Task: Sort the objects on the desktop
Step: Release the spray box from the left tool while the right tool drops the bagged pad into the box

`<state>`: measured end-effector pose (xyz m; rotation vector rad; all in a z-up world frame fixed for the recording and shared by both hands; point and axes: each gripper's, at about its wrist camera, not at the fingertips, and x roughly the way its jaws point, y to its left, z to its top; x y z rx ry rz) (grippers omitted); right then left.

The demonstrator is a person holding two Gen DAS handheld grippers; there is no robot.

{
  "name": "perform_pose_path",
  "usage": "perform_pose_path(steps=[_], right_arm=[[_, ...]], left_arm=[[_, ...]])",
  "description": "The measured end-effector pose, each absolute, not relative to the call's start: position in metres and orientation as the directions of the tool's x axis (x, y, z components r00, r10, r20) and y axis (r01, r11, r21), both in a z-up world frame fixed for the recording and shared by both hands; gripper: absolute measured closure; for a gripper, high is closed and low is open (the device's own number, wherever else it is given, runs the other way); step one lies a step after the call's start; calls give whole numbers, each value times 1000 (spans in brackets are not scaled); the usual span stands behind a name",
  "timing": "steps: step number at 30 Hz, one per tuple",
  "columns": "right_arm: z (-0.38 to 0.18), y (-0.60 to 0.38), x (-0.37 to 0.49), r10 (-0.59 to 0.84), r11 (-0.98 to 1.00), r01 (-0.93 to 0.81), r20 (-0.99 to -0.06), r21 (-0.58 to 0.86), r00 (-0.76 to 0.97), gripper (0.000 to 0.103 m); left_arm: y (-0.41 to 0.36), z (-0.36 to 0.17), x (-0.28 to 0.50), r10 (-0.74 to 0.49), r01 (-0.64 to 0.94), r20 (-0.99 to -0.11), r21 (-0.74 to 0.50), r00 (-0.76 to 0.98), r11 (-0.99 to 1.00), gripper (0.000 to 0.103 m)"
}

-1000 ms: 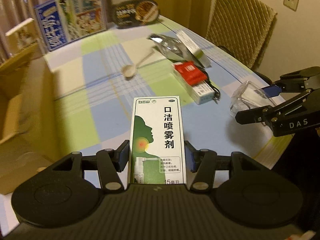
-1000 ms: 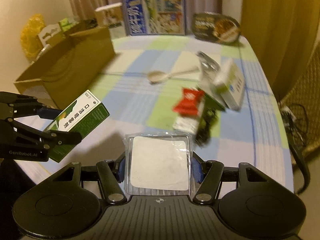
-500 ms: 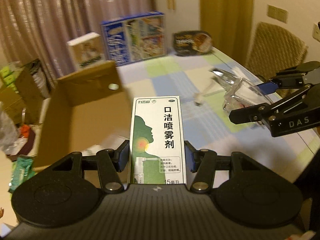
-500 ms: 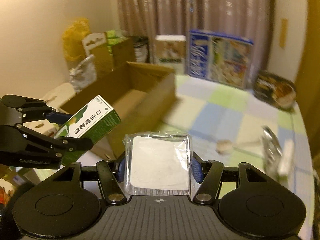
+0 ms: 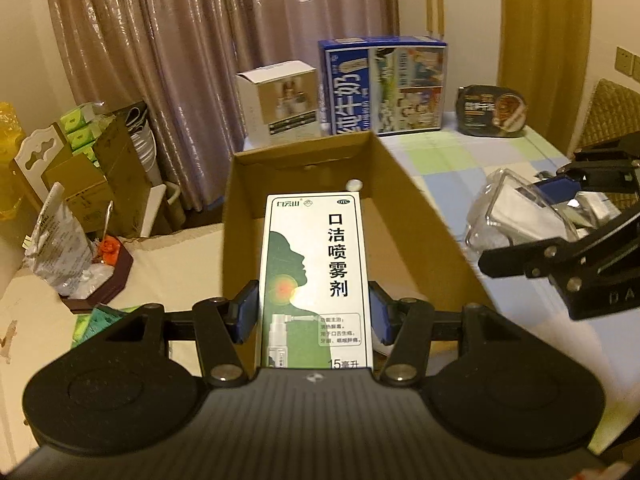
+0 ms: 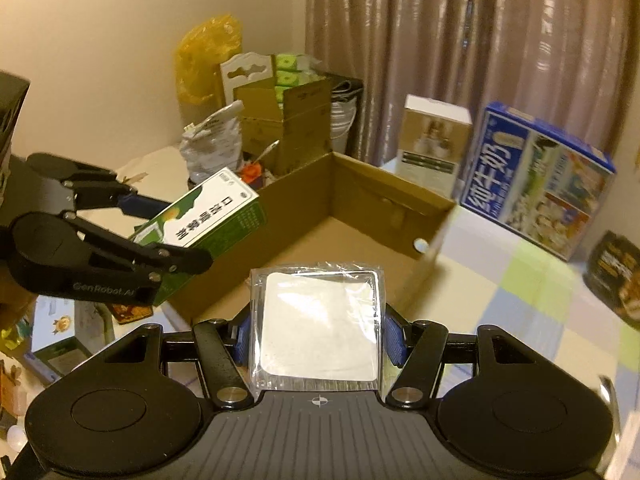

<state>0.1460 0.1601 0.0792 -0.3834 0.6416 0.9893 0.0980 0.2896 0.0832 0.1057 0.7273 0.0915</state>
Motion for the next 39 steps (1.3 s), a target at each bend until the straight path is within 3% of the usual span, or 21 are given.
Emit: perform_pose_path(steps=[26, 39], right_arm=[[35, 220, 195, 613, 471, -881, -702, -45, 363, 45], [37, 222, 195, 618, 464, -885, -698, -48, 362, 45]], left_arm=[[337, 31, 153, 63, -24, -710, 65, 701, 998, 52], [343, 44, 137, 97, -47, -669, 93, 737, 995, 52]])
